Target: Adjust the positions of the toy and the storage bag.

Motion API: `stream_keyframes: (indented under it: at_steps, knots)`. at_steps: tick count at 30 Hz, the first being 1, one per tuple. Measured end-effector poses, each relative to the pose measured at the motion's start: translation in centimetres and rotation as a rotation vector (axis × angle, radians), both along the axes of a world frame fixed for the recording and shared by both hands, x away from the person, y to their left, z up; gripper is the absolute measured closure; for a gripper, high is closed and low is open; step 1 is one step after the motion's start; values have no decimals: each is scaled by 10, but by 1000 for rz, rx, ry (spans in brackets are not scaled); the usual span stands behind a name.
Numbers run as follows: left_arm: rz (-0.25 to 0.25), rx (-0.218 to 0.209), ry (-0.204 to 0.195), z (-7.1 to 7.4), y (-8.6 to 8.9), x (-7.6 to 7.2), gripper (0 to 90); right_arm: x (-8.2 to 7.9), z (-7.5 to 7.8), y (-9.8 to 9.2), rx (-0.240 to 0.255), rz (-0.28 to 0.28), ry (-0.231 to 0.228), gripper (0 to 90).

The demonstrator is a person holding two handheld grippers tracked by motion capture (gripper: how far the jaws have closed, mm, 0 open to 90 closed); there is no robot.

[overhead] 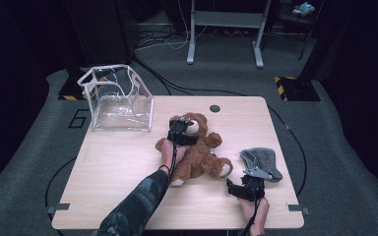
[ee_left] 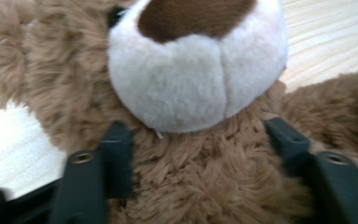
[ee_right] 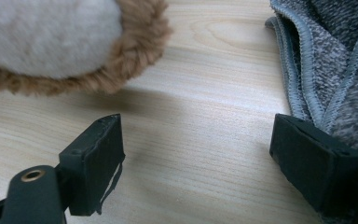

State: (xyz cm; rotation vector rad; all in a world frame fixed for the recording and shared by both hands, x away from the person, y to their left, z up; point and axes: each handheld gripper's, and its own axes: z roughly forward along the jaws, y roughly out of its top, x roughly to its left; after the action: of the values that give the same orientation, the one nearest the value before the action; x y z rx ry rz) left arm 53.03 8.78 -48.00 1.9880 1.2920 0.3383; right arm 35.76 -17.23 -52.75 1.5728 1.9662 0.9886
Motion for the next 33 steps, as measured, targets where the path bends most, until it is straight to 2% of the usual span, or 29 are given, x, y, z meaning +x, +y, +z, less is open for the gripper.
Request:
stream_keyframes:
  at_steps: [2,5,9,10,13,17,19,21,22,23,24,25,27,29,33]
  knots:
    - [-19,9,-16,0,1,-1,542,0,0,0,8,2,-1,168]
    - [-17,-3,-47,0,1,-3,591,0,0,-1,20,0,0,170]
    - [-46,9,-75,4,5,-4,644,-1,0,-1,22,-1,1,171]
    - [-34,-6,-89,5,5,-5,655,0,0,-1,21,2,-1,171]
    - [-36,-24,-123,9,7,-8,661,0,0,-2,26,4,-2,172]
    - [-56,-51,-148,15,14,-11,666,0,0,-2,27,5,-3,172]
    - [-52,-63,-184,21,16,-15,669,0,0,-2,27,5,-3,172]
    - [-61,-70,-241,29,18,-20,672,0,0,-2,26,6,-4,172]
    - [-61,-70,-241,29,18,-20,673,0,0,-2,26,6,-4,172]
    - [-68,-71,-287,35,20,-25,673,0,0,-2,26,6,-4,172]
    - [-68,-71,-287,35,20,-25,674,0,0,-2,26,5,-4,172]
    - [-74,-78,-325,40,22,-29,674,0,0,-2,24,6,-4,172]
    - [-82,-86,-337,44,25,-31,674,0,0,-2,24,6,-4,172]
    - [-84,-96,-375,51,30,-35,675,0,0,-2,23,7,-4,172]
    - [-91,-97,-402,59,36,-38,675,0,0,-1,23,4,-6,172]
